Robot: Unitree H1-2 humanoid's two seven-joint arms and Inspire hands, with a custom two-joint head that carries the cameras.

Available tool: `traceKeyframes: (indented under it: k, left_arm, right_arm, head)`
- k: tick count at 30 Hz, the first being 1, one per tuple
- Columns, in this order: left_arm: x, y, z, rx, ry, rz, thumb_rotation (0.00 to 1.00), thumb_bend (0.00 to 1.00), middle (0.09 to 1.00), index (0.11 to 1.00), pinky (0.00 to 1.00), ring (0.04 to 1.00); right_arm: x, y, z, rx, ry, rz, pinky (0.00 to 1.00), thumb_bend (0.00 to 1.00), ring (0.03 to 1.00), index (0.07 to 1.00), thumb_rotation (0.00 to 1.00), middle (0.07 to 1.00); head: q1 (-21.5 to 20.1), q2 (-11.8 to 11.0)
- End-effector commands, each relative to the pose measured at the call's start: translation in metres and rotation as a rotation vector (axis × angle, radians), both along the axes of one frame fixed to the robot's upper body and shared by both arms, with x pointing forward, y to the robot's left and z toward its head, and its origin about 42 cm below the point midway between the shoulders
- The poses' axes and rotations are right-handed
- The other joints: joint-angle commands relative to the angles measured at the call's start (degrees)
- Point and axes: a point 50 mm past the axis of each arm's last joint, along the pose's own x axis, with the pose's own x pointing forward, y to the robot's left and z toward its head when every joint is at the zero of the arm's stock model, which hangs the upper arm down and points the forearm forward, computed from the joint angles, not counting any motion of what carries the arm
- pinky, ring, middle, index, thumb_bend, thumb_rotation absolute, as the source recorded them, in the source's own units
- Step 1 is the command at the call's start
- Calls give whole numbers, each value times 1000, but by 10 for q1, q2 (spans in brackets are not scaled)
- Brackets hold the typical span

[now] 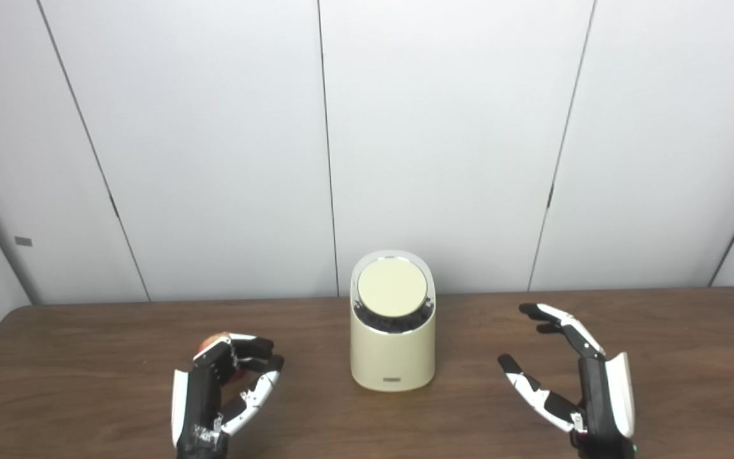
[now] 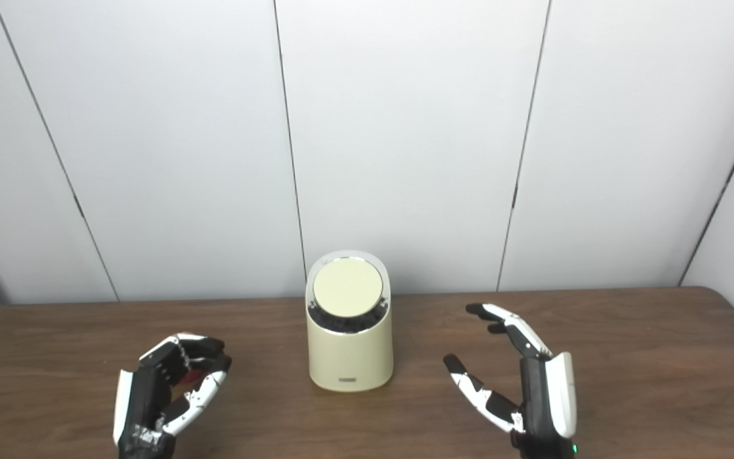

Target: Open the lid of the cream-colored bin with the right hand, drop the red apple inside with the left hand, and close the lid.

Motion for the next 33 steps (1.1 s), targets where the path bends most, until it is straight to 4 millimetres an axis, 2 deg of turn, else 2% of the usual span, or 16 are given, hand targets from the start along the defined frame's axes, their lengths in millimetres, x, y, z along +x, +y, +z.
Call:
traceKeyframes:
  k: [1, 7, 19, 21, 25, 28, 30, 32, 33]
  left_arm:
    - [4, -1, 13, 26, -68, -12, 69, 480, 578, 493, 504, 565]
    - [4, -1, 13, 16, -67, -14, 68, 480, 579, 493, 503, 565]
    - [5, -1, 13, 22, -63, -10, 69, 480, 578, 493, 503, 565]
    - [5, -1, 13, 22, -64, -12, 69, 480, 577, 493, 503, 564]
    - [6, -1, 12, 19, -64, -14, 69, 480, 579, 493, 504, 566]
    - [8, -1, 11, 17, -61, -14, 68, 480, 578, 493, 505, 566]
    - [8, -1, 10, 20, -59, -14, 68, 480, 578, 493, 506, 567]
    - [10, -1, 9, 19, -58, -17, 68, 480, 580, 493, 506, 568]
    - [10, -2, 9, 18, -57, -17, 69, 480, 580, 493, 505, 569]
  right_arm:
    - [-23, 6, -33, 21, 89, 3, 604, 299, 695, 678, 213, 712]
    - [-23, 6, -32, 25, 85, 6, 602, 301, 694, 677, 246, 711]
    - [-23, 6, -31, 17, 84, 5, 601, 297, 692, 679, 188, 709]
    - [-22, 7, -30, 22, 79, 5, 593, 295, 686, 676, 232, 708]
    - [-20, 10, -26, 26, 64, 3, 584, 294, 676, 672, 214, 701]
    - [-18, 11, -18, 35, 49, 1, 573, 296, 674, 675, 314, 708]
    - [-16, 9, -9, 33, 35, 16, 578, 336, 682, 697, 302, 715]
    - [-11, 5, 4, 13, 21, 36, 588, 454, 696, 724, 474, 728]
    - [-8, 3, 12, 0, 14, 37, 603, 553, 706, 732, 601, 735]
  head:
    - [-1, 0]
    - [-1, 0]
    - [-3, 0]
    - [-4, -1]
    - [-5, -1]
    - [-6, -3]
    - [-8, -4]
    - [-10, -6]
    - [-10, -6]
